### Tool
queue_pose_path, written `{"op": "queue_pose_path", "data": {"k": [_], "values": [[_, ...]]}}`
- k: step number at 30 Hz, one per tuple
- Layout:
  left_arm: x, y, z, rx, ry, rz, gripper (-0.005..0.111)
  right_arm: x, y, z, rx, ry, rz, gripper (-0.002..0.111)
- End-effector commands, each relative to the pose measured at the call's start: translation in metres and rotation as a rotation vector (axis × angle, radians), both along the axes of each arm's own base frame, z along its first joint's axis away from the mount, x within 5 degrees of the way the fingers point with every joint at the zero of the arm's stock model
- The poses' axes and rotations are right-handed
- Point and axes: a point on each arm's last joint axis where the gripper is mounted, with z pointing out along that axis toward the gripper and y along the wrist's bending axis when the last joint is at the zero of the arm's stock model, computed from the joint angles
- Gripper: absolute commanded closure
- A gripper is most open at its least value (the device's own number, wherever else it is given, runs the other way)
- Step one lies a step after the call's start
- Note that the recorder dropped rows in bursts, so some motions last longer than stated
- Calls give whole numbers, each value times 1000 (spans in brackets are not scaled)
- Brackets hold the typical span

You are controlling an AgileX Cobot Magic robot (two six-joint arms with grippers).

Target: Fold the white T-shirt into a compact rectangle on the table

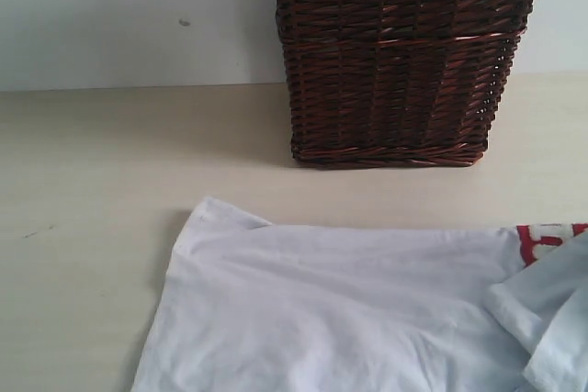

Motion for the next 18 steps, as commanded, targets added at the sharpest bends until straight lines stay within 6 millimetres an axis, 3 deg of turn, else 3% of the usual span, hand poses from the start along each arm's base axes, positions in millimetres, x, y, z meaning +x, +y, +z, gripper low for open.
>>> {"op": "queue_pose_path", "data": {"k": [1,8,16,18], "values": [[0,0,0,6,-9,0,107,7,27,25,272,-173,64,108],[0,0,0,6,-9,0,107,6,102,59,401,-298,284,108],[0,0,0,6,-9,0,107,-22,223,76,627,-262,501,108],[0,0,0,6,-9,0,107,-27,252,79,674,-319,511,108]]}}
